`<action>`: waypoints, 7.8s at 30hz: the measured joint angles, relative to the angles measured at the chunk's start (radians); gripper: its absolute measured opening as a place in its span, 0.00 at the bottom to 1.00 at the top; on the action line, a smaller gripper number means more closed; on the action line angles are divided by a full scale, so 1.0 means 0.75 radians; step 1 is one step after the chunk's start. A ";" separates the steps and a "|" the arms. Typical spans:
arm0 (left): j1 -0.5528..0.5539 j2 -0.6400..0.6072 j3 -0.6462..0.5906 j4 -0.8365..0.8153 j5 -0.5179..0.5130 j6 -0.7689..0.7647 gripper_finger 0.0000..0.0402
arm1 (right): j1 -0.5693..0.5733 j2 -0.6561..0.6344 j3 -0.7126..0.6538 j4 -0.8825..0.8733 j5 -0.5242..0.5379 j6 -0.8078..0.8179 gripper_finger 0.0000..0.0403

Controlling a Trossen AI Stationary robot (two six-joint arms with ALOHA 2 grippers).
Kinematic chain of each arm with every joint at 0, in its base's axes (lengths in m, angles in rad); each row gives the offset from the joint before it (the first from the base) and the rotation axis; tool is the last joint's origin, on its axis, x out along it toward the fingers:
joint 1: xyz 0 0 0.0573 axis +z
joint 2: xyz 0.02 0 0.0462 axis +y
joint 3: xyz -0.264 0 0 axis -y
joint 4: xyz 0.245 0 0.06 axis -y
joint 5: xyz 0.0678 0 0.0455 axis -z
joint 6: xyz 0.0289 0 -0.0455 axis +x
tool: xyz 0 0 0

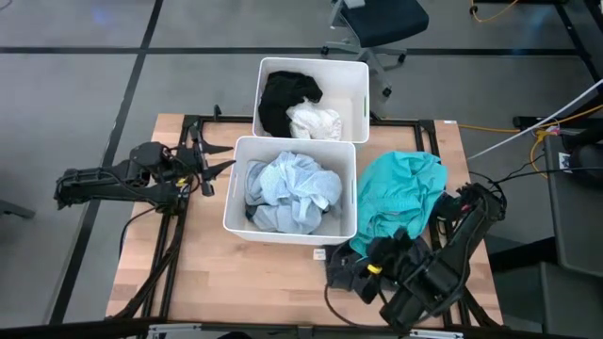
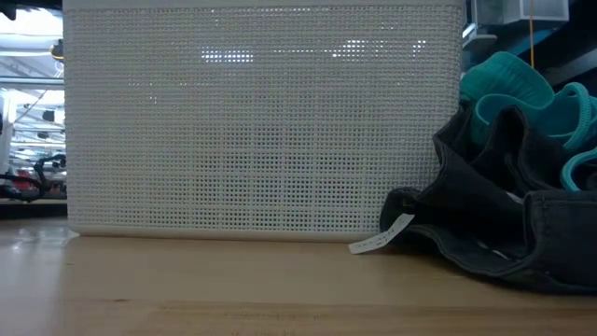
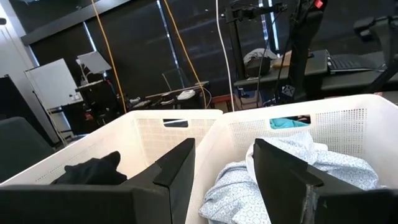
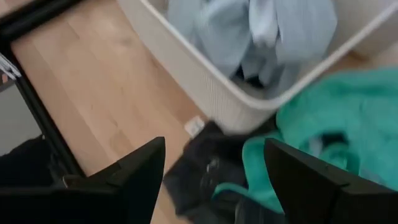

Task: Sort clothes
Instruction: Put the light blue shorts into the bottom white bin

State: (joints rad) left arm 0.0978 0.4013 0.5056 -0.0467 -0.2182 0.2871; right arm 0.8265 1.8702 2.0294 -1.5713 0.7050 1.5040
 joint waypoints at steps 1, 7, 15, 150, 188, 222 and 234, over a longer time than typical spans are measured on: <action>0.000 0.003 0.000 0.000 0.000 0.000 0.37 | 0.010 0.001 -0.016 0.000 -0.019 0.036 0.68; 0.000 0.018 0.000 0.013 0.000 0.000 0.37 | 0.061 0.001 -0.118 0.001 -0.090 0.197 0.68; 0.000 0.019 0.000 0.010 0.000 0.000 0.37 | 0.064 0.001 -0.288 -0.001 -0.175 0.270 0.68; 0.000 0.018 0.000 0.017 0.000 0.022 0.37 | -0.945 0.259 0.112 1.231 -0.302 -1.934 0.04; 0.000 0.018 0.000 0.005 0.000 0.026 0.37 | -0.773 0.266 0.385 0.747 -0.209 -1.766 0.44; 0.000 0.018 0.000 0.006 0.000 0.012 0.37 | -0.940 0.188 -0.218 0.227 -0.284 -1.267 0.45; 0.000 0.018 0.000 0.008 0.000 0.011 0.37 | -0.965 0.188 -0.605 0.990 -0.594 -1.453 0.45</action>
State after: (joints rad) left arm 0.0978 0.4149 0.5053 -0.0406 -0.2184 0.2955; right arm 0.1029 2.0109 1.5754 -0.8291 0.2594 0.4140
